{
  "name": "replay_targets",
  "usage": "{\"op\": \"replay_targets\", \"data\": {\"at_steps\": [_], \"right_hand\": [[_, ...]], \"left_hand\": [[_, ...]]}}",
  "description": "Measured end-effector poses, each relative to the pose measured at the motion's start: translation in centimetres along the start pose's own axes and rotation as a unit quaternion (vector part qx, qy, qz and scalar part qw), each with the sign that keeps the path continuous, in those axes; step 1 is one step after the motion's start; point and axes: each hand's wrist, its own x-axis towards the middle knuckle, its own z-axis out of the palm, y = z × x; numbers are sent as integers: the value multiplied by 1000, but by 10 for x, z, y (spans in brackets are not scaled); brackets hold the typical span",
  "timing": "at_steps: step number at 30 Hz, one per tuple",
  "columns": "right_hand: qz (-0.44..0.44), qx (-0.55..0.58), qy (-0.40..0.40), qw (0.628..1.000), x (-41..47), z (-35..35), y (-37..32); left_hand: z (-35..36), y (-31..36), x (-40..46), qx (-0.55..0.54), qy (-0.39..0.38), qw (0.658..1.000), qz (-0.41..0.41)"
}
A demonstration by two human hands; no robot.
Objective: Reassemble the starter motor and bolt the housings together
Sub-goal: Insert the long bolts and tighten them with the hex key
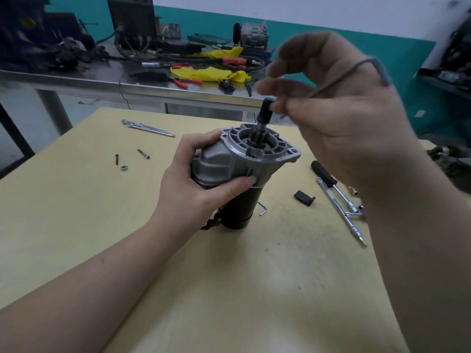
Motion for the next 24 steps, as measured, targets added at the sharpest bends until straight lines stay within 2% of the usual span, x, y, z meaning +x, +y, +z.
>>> {"op": "replay_targets", "data": {"at_steps": [2, 5, 8, 10, 13, 18, 21, 24], "right_hand": [[6, 8, -16, 1000, 7, 5, -1], [8, 16, 37, 999, 11, 15, 2], [30, 74, 72, 994, 8, 20, 6], [10, 34, 53, 998, 5, 16, 8], [-56, -123, -7, 991, 2, 13, 9], [25, -91, -30, 995, -1, 4, 12], [34, -79, -83, 993, 1, -6, 7], [34, -87, -98, 991, 2, -10, 6]], "left_hand": [[0, 1, 1, -2, 0, 1000, -5], [-1, 3, 1, -7, -4, 1000, -10], [-2, 6, -1, -2, 2, 1000, -5], [-1, 8, -1, 10, 29, 1000, 3], [1, 7, -1, 26, 48, 998, 5], [-1, 8, 1, 58, 40, 997, 24], [-1, 9, 1, 65, 40, 997, 29], [-1, 7, 1, 71, 42, 996, 28]]}}
